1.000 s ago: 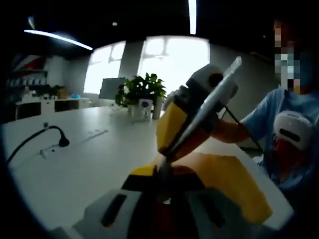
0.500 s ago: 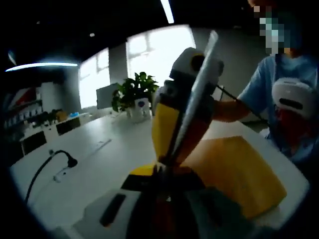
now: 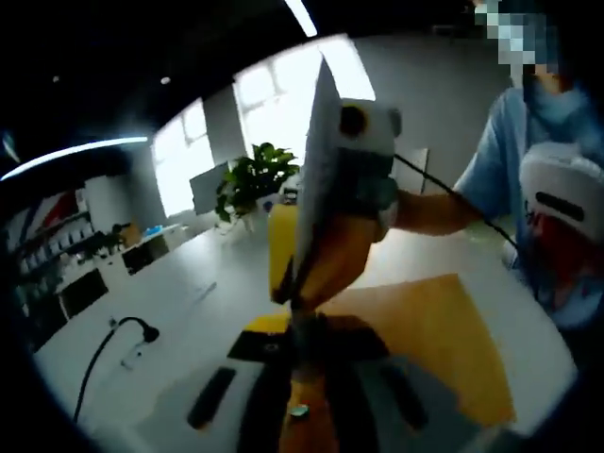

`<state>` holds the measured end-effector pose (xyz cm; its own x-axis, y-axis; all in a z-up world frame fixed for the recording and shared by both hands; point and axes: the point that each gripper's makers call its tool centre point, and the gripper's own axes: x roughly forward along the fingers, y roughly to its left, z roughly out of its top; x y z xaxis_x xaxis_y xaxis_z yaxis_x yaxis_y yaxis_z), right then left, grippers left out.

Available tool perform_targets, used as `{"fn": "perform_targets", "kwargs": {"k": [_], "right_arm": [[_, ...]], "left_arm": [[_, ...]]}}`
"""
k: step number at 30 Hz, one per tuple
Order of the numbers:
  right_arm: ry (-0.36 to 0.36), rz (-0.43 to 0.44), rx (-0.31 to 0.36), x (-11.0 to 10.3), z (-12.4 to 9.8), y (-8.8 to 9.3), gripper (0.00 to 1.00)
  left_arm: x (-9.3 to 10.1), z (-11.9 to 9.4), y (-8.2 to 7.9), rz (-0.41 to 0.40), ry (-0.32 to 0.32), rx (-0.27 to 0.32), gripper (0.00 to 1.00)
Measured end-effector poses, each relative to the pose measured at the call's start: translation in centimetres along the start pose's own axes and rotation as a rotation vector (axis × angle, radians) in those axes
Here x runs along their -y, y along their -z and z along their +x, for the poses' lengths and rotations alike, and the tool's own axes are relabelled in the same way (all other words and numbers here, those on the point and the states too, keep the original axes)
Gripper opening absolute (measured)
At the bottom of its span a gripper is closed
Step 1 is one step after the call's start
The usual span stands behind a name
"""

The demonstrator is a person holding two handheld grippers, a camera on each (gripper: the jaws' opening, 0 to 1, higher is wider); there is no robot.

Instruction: Pick up the toothpaste unscrew the cap squeeze it onto the small board screw the cap back on and return it to the table

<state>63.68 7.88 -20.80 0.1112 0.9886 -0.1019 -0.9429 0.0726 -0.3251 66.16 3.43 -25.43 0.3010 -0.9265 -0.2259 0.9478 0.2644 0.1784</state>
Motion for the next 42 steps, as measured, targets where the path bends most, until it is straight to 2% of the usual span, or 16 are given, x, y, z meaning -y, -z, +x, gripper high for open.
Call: {"fn": "perform_targets", "kwargs": {"k": [1,3,5,7,9,13,15,19,22,27,31,35,37,39,42], "right_arm": [[-0.002,0.044,-0.006,-0.2,-0.4,-0.1,0.01],[0.004,0.039,-0.006,-0.2,-1.0,-0.1,0.01],[0.005,0.070,0.000,-0.4,-1.7,0.0,0.01],[-0.017,0.114,0.011,-1.0,-2.4,-0.3,0.01],[-0.027,0.195,0.021,-1.2,-3.1,-0.6,0.01],[-0.035,0.203,0.048,-1.4,-4.0,-1.2,0.02],[-0.029,0.204,0.053,-1.5,-4.3,-1.3,0.04],[-0.001,0.267,0.150,-1.1,-5.4,-2.7,0.08],[0.018,0.267,0.165,-0.9,-6.1,-3.1,0.10],[0.055,0.266,0.140,-1.0,-6.7,-2.2,0.13],[0.108,0.366,0.160,-0.2,-7.2,-1.0,0.16],[0.112,0.398,0.163,0.0,-7.4,0.1,0.16],[0.118,0.400,0.148,-0.1,-7.3,0.5,0.16],[0.133,0.409,0.140,0.2,-7.1,1.1,0.16],[0.141,0.449,0.149,0.4,-7.0,1.6,0.16]], "left_arm": [[0.4,0.2,-0.2,-0.031,0.013,0.001,0.09],[0.9,0.6,-0.4,-0.079,0.018,0.007,0.09],[1.3,1.1,-0.5,-0.151,0.020,-0.009,0.08],[2.5,1.7,-0.9,-0.189,0.067,-0.002,0.08],[3.6,2.3,-1.6,-0.261,0.101,0.019,0.08],[4.7,2.7,-2.5,-0.268,0.115,0.038,0.08],[5.5,3.0,-2.7,-0.323,0.136,0.048,0.08],[6.9,3.0,-3.0,-0.365,0.177,0.080,0.08],[8.0,3.1,-2.8,-0.368,0.192,0.081,0.08],[8.9,3.6,-2.6,-0.383,0.185,0.083,0.08],[9.7,3.8,-2.8,-0.436,0.214,0.096,0.09],[9.5,4.5,-2.0,-0.471,0.180,0.059,0.09],[9.4,4.6,-1.5,-0.543,0.154,0.039,0.09],[9.0,4.6,-1.4,-0.624,0.138,0.046,0.09],[8.8,4.5,-1.3,-0.684,0.123,0.062,0.09]]}}
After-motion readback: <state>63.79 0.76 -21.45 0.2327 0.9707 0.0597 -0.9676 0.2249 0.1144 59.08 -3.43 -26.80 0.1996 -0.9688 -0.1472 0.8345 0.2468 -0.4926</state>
